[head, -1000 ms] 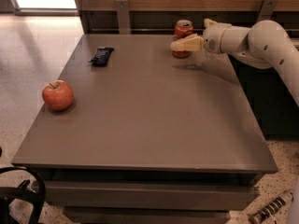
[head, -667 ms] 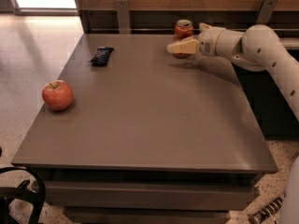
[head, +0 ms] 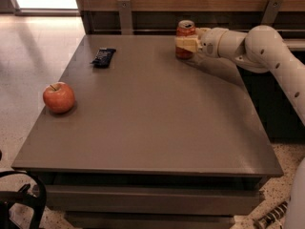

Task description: Move coke can near apple

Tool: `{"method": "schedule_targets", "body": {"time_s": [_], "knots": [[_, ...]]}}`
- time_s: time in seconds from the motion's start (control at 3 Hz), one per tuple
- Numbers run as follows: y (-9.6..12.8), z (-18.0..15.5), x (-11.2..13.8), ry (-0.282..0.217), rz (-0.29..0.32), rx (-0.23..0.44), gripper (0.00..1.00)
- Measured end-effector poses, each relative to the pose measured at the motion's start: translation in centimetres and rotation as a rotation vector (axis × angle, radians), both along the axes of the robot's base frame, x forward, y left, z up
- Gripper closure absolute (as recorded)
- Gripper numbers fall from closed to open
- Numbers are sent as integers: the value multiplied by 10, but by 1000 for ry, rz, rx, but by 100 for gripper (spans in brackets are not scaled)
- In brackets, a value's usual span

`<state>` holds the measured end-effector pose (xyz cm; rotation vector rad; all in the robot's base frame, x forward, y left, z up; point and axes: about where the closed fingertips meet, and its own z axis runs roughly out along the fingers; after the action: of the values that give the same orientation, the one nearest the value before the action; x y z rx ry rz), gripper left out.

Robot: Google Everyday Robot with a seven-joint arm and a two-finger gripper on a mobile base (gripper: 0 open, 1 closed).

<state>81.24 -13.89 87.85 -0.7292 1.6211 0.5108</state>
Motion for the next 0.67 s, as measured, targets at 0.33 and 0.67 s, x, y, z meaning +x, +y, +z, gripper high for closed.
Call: {"method": "schedule_targets", "body": {"time_s": [0.33,0.67], "knots": [[3,-1,0,1,4,1,80],[7,-2,1,3,9,2,100]]}}
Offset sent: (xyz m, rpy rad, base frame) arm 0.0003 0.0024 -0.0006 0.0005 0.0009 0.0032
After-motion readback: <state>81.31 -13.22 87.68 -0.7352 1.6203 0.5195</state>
